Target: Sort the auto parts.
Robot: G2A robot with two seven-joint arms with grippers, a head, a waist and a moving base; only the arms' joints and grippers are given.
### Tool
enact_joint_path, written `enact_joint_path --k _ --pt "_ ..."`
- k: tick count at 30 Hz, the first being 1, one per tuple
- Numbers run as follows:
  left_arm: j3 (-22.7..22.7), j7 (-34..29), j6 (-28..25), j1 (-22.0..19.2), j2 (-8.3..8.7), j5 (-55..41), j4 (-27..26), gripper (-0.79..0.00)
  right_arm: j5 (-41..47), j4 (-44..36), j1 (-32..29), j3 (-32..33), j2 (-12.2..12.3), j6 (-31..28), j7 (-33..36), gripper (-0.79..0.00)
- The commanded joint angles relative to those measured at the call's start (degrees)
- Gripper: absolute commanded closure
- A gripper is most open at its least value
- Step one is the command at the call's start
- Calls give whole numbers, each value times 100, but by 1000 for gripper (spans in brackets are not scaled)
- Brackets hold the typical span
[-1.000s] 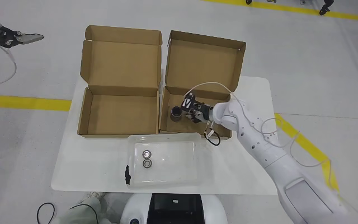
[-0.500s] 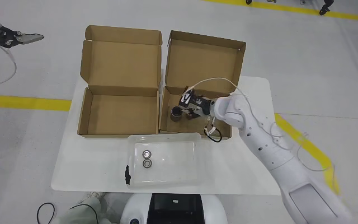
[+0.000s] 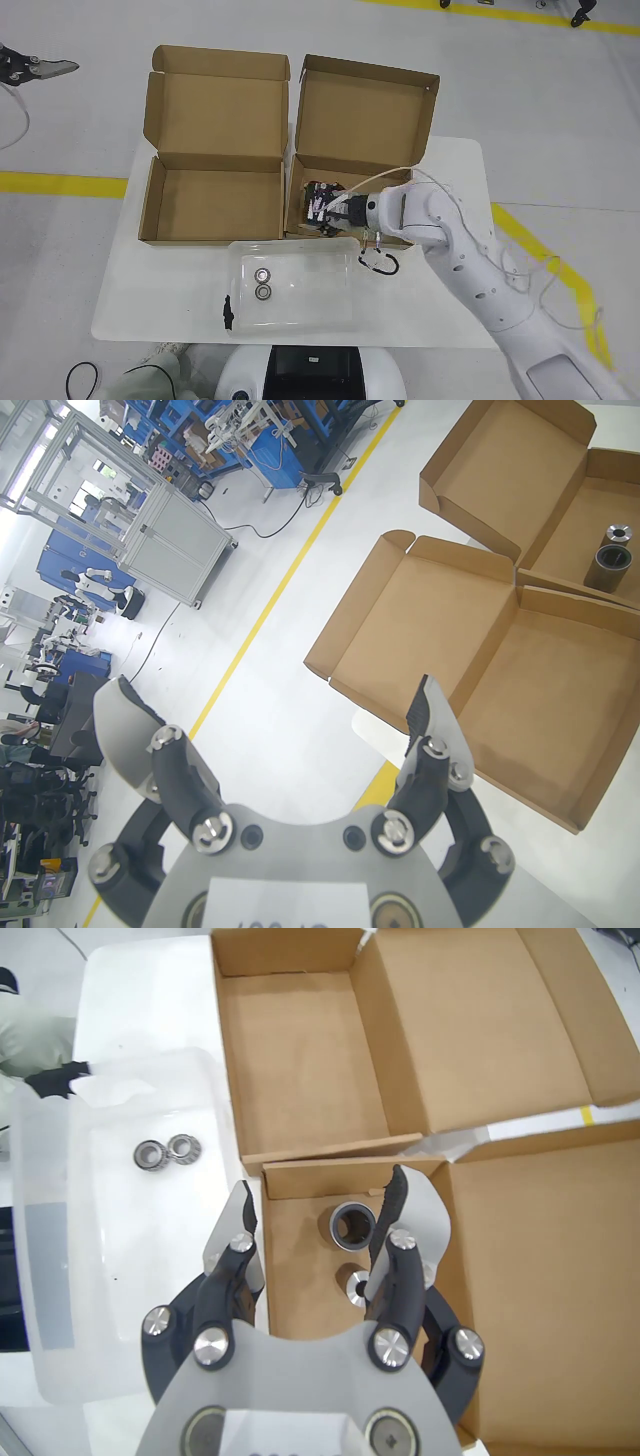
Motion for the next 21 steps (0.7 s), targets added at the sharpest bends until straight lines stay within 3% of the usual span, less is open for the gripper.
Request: enact_joint_path --k 1,12,14,15,17,21 --pt "0 0 0 0 0 0 0 -785 122 -5 34 -184 -35 -89 -32 -493" --pt "0 0 0 0 0 0 0 -785 442 236 443 -907 -280 -119 -318 -462" --pt "0 0 0 0 0 0 0 -785 453 261 478 -932 -298 -150 -429 -496" --pt "0 0 0 0 0 0 0 -785 471 283 483 -927 -304 -150 -494 -483" --pt "0 0 0 0 0 0 0 -785 515 315 484 -921 -308 -176 -568 -388" --pt "0 0 0 0 0 0 0 -785 515 315 484 -921 -308 -176 -568 -385"
